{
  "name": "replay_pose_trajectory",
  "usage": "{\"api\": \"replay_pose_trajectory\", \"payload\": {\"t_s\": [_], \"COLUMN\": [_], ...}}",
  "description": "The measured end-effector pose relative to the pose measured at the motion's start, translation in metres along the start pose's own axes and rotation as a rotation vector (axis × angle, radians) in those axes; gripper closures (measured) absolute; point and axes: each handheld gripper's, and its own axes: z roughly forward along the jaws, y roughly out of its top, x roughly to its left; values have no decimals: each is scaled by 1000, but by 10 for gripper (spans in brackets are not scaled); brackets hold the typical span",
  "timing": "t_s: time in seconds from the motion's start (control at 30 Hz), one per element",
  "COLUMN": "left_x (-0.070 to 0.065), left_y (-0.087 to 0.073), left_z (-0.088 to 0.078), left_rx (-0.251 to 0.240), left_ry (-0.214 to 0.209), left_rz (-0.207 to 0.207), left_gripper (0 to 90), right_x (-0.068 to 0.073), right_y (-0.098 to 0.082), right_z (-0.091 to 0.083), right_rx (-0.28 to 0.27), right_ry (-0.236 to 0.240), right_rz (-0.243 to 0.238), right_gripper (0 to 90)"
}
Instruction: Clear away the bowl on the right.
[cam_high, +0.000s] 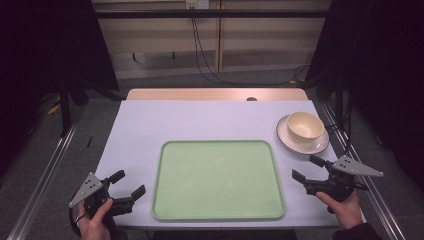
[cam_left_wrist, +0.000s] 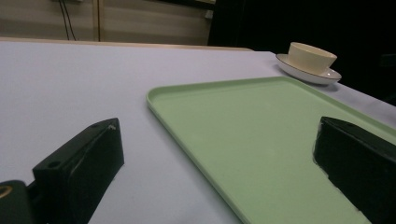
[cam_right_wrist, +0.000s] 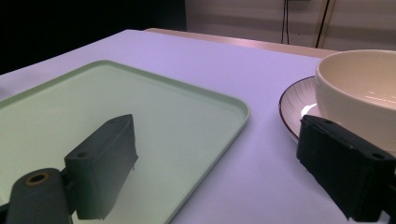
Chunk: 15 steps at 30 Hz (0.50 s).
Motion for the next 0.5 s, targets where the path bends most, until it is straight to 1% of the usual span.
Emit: {"api": "replay_pose_trajectory", "payload": {"t_s": [0.1,0.13,0.17,0.2,0.27,0.37,0.4,0.43,0.47,0.5], "left_x": [0,0,0,0,0,1,1,1,0,0], "left_y": [0,0,0,0,0,0,0,0,0,0], "left_z": [0,0,0,0,-1,-1,-1,-1,-1,-1], "left_rx": [0,-1,-1,-2,-3,-3,-1,-1,-2,-3], "left_ry": [2,3,4,6,8,7,7,7,-2,4], "left_rz": [0,-2,-4,-4,-2,-7,2,2,-1,-2], "left_gripper": [17,18,18,18,18,18,18,18,18,18], "right_x": [-2,-3,-3,-4,-4,-4,-4,-4,-4,-4], "right_y": [0,1,1,2,2,3,3,3,4,4], "right_z": [-3,-3,-3,-3,-3,-3,-2,-2,-2,-2], "right_rx": [-16,-8,-1,10,13,23,32,32,38,49], "right_ry": [3,0,9,20,18,19,27,27,27,30], "right_rz": [7,8,25,39,47,53,51,51,53,50], "right_gripper": [120,138,143,141,135,136,136,136,135,133]}}
